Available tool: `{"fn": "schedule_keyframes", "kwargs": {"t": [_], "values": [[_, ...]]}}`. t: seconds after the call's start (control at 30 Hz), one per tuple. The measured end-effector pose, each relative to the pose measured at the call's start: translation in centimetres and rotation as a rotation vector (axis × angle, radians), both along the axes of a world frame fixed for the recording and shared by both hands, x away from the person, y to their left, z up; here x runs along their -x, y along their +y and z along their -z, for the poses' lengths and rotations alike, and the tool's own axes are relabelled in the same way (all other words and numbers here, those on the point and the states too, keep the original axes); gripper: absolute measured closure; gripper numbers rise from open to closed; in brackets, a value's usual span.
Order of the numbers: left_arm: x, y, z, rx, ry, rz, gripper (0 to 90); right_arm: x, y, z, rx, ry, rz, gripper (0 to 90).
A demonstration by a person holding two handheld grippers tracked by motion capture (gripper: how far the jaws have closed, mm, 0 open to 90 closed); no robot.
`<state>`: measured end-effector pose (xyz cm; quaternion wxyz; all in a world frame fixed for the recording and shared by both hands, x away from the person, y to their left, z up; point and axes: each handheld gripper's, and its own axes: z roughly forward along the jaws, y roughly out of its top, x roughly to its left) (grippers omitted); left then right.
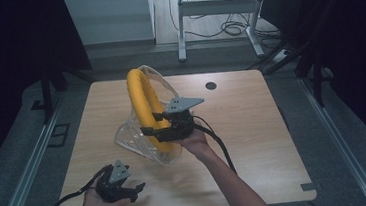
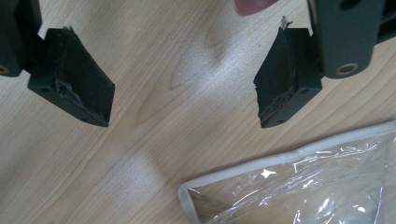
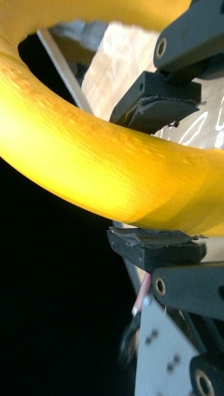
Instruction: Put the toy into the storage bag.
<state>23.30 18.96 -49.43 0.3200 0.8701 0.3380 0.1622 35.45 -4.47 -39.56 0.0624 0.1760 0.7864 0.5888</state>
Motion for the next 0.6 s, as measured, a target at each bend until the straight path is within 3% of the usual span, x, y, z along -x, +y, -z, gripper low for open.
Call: {"fn": "schedule_keyframes", "kwargs": {"t": [0.17, 0.4, 0.6], "values": [[0.0, 0.0, 0.1, -0.005, 0.001, 0.001, 19.6, 0.0, 0.1, 0.1, 0.007, -0.006, 0.003, 41.9], [0.0, 0.0, 0.0, -0.001, 0.002, 0.002, 19.6, 0.5, -0.3, -0.3, 0.014, -0.039, 0.053, 30.2], [0.0, 0.0, 0.1, -0.005, 0.002, 0.002, 19.6, 1.1, -1.2, -0.9, 0.002, -0.061, 0.066, 28.2]]}}
